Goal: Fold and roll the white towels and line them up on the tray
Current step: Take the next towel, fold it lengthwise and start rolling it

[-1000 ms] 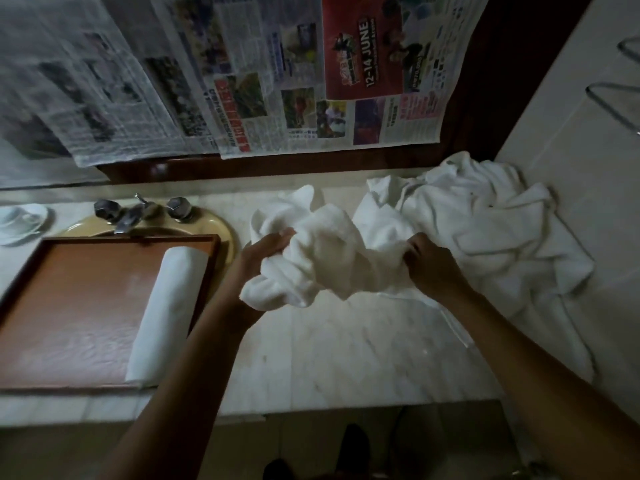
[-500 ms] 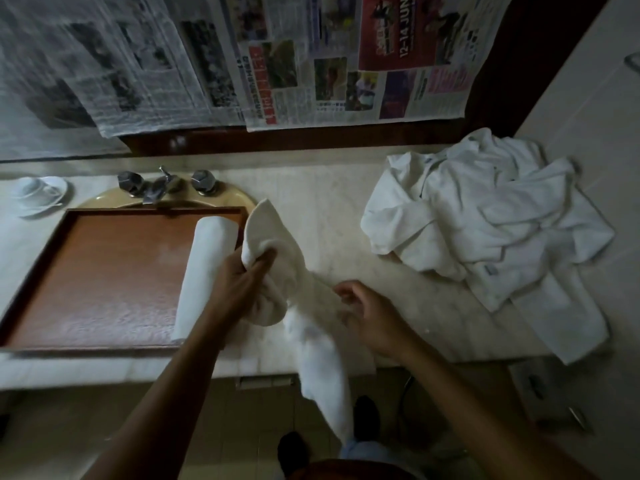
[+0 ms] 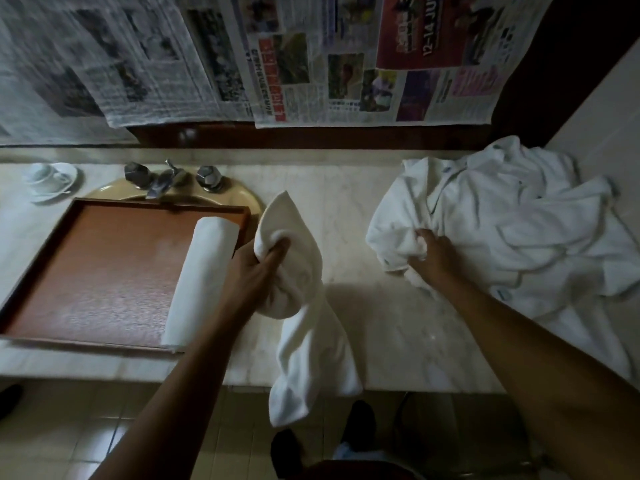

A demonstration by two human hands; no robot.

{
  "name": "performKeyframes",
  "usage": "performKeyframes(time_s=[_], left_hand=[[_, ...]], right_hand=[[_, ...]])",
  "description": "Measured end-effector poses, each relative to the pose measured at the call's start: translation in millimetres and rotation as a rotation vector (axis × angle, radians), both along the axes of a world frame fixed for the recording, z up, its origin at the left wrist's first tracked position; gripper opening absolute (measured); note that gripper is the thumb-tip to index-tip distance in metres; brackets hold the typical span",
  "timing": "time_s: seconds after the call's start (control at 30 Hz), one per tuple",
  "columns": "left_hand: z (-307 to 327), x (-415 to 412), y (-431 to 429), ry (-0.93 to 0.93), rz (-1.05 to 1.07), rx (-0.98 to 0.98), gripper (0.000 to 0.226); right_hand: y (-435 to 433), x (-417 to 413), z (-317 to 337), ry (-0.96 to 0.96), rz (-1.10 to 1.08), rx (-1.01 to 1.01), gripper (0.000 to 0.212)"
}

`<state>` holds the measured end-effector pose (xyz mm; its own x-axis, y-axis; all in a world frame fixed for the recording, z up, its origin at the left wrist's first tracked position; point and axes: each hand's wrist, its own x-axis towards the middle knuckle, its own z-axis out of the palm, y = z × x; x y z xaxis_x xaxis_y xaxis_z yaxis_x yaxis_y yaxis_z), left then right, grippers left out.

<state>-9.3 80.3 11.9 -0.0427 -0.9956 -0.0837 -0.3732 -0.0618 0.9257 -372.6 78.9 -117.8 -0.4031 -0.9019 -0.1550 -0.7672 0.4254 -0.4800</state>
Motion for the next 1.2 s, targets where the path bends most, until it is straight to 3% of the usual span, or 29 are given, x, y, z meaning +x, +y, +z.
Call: performKeyframes(time_s=[0.07,0.13,0.27,0.37,0.43,0.53,0.63,0.7,0.8,0.87,0.9,0.97,1.07,1.13,1.2], left_hand=[[0.2,-11.0,-5.2,0.015,-0.001,0.003,0.039],[-0.6,-19.3,-10.9,0.026,-0.004,0.016,0.047],[1.9,-40.6,-14.0,0.054,-0.017,0.040,0.039],[3.0,-57.4,-12.8,0.104,-0.039,0.028,0.030],[1.6,-64.4,-13.6,0.098,-0.043,0.050,0.031],[-1.2,-68.6,-15.4,0.101,-0.054,0.078,0.040],[-3.1,-69.2,-14.9,0.083,-0.084,0.097,0.047],[-2.0,-68.4,-13.4,0.087,-0.091,0.104,0.043],[1.3,-65.0,-9.4,0.079,-0.100,0.111,0.036],[5.8,-62.4,-6.5,0.068,-0.119,0.117,0.031],[8.3,-59.4,-4.3,0.055,-0.142,0.109,0.030],[15.3,-51.4,2.3,0.002,-0.221,0.081,0.033],[24.4,-34.0,15.3,-0.105,-0.412,0.070,0.043],[25.7,-19.4,27.0,-0.157,-0.536,0.090,0.041],[24.3,-0.9,40.3,-0.223,-0.604,0.087,0.036]], right_hand=[[-5.1,-5.4,16.7,-0.008,-0.055,-0.092,0.045],[-14.8,-14.5,49.0,-0.036,-0.065,-0.193,0.034],[-23.4,-70.2,136.2,-0.085,-0.186,-0.587,0.044],[-12.9,-126.5,188.9,0.138,-0.339,-0.840,0.050],[-2.2,-155.2,204.5,0.279,-0.367,-0.891,0.047],[14.8,-189.4,166.3,0.335,-0.400,-0.693,0.046],[38.8,-199.9,92.0,0.312,-0.293,-0.146,0.052],[56.8,-188.3,56.4,0.297,-0.289,0.067,0.071],[66.3,-141.6,51.3,0.363,-0.420,-0.028,0.089],[69.7,-97.1,60.3,0.365,-0.379,-0.226,0.086],[71.1,-72.1,69.1,0.300,-0.317,-0.325,0.083],[75.2,-18.9,87.6,-0.030,-0.146,-0.412,0.079],[86.6,62.7,125.1,-0.546,0.106,-0.237,0.080],[95.7,105.4,140.2,-0.724,0.227,-0.174,0.073],[105.6,136.8,146.9,-0.748,0.263,-0.179,0.041]])
